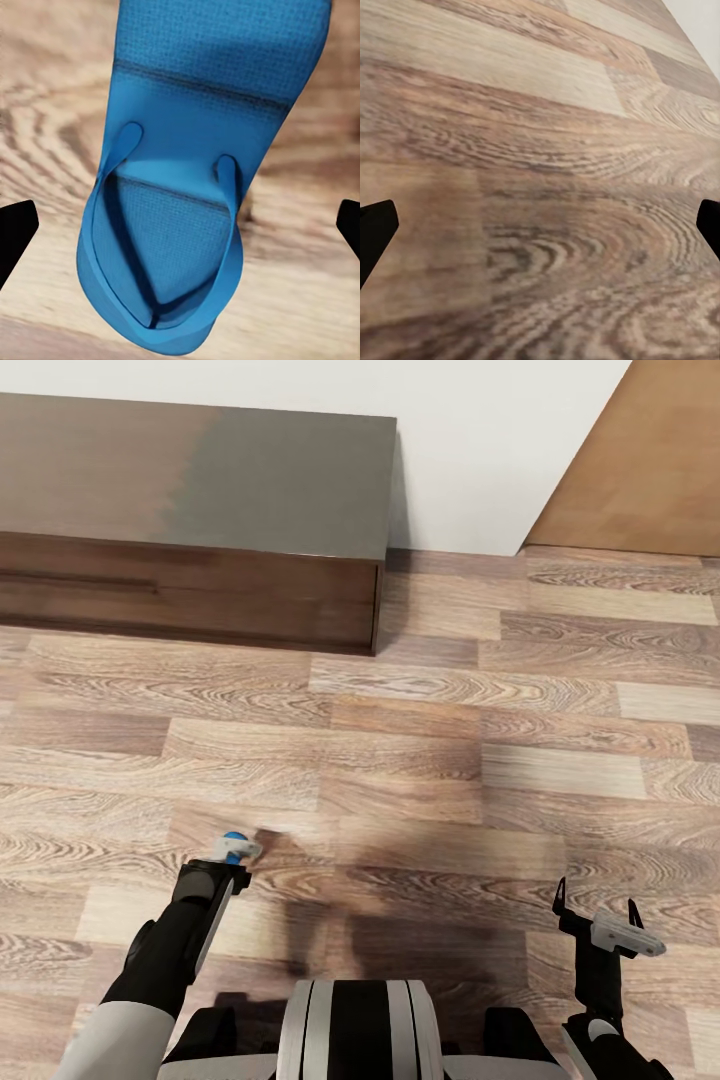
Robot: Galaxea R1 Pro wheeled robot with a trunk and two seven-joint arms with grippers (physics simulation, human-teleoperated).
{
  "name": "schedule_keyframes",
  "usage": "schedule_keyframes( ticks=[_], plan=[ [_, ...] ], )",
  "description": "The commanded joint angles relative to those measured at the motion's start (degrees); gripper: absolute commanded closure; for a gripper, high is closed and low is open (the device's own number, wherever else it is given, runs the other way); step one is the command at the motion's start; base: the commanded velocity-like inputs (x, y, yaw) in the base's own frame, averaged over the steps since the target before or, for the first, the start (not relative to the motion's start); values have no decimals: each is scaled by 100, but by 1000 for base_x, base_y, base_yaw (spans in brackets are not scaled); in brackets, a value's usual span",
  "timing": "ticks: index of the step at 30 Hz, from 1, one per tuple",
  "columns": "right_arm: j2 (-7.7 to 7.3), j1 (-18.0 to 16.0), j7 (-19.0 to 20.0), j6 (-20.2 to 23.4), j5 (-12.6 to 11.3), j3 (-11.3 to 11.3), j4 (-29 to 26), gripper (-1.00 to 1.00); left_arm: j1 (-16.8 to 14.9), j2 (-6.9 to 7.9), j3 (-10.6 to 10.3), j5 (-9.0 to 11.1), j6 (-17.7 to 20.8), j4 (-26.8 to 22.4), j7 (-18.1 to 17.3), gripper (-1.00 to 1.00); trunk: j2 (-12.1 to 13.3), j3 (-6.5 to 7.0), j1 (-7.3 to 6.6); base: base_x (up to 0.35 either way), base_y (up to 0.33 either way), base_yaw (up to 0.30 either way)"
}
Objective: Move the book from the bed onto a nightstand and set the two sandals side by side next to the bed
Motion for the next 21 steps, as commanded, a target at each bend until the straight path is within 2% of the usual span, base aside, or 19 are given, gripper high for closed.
schedule_keyframes(
  ticks=[1, 5, 11, 21],
  plan=[
    [0, -2, -30, -6, 38, -6, 3, -100, -2, 2, -8, 18, 24, -3, 36, -100, -1, -3, -1, 0, 0, 0],
    [3, -2, -30, -8, 38, -6, 3, -100, -2, 6, 2, 17, 22, -3, 41, -100, -1, -3, -1, 0, 0, 0],
    [3, 0, -30, -8, 38, -6, 3, -100, -2, 7, 158, 13, 15, -7, 53, -100, -1, -3, -1, 0, 0, 0],
    [-1, -2, -30, -6, 38, -6, 3, -100, -2, 7, 204, 8, 13, -4, 55, -100, -2, -25, 2, 0, 0, 0]
  ],
)
